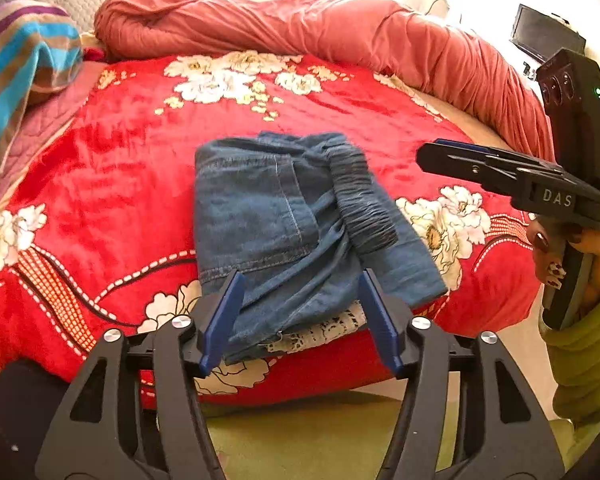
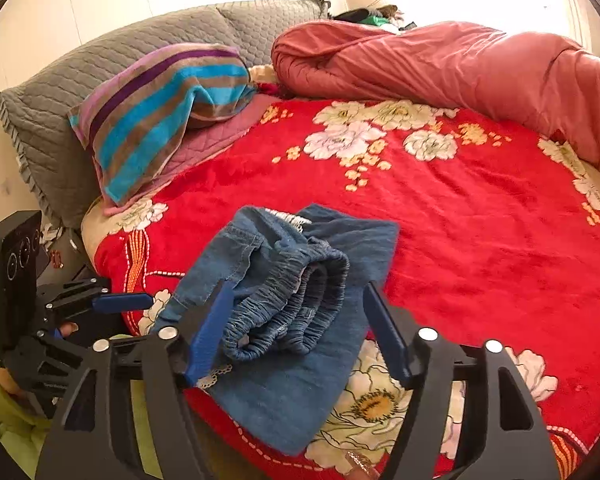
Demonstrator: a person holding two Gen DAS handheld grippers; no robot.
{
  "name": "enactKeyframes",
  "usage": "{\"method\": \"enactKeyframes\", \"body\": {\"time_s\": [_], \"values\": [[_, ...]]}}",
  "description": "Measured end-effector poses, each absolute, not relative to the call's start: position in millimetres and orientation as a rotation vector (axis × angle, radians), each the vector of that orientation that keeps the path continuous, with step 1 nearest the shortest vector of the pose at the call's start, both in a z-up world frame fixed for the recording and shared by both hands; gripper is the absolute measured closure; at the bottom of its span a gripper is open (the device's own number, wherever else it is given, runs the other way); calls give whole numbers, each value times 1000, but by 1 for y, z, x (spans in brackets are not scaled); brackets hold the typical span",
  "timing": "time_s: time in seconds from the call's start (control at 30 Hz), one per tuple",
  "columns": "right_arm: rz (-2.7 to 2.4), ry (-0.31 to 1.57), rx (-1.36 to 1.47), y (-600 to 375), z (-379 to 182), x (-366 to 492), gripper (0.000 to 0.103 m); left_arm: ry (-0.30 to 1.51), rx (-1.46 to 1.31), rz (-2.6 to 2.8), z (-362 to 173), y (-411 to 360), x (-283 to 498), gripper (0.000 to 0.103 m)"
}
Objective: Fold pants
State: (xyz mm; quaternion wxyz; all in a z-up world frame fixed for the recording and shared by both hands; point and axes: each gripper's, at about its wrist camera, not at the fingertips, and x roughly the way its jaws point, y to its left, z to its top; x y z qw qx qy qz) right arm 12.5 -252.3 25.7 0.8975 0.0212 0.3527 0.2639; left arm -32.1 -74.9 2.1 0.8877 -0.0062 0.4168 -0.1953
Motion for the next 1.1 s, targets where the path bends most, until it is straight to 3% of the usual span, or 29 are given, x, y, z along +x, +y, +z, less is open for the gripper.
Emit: {"method": "enactKeyframes", "body": {"time_s": [0.07,0.27,0.5,0.57,0.77,1.1], "values": [[540,714,43,-255,30,9,26,856,-10,-404,6,-75,-34,45],[514,674,33,-265,42,1,18,814,8,-388,16,-75,-38,27],[488,651,36,-274,47,-3,14,786,14,-362,23,-73,-41,10],[477,644,30,-276,49,-4,8,779,11,-352,25,-71,-41,10],[449,631,19,-280,49,-6,5,766,-7,-317,28,-64,-39,10],[417,645,36,-294,44,-9,5,750,-30,-264,31,-51,-37,10]]}}
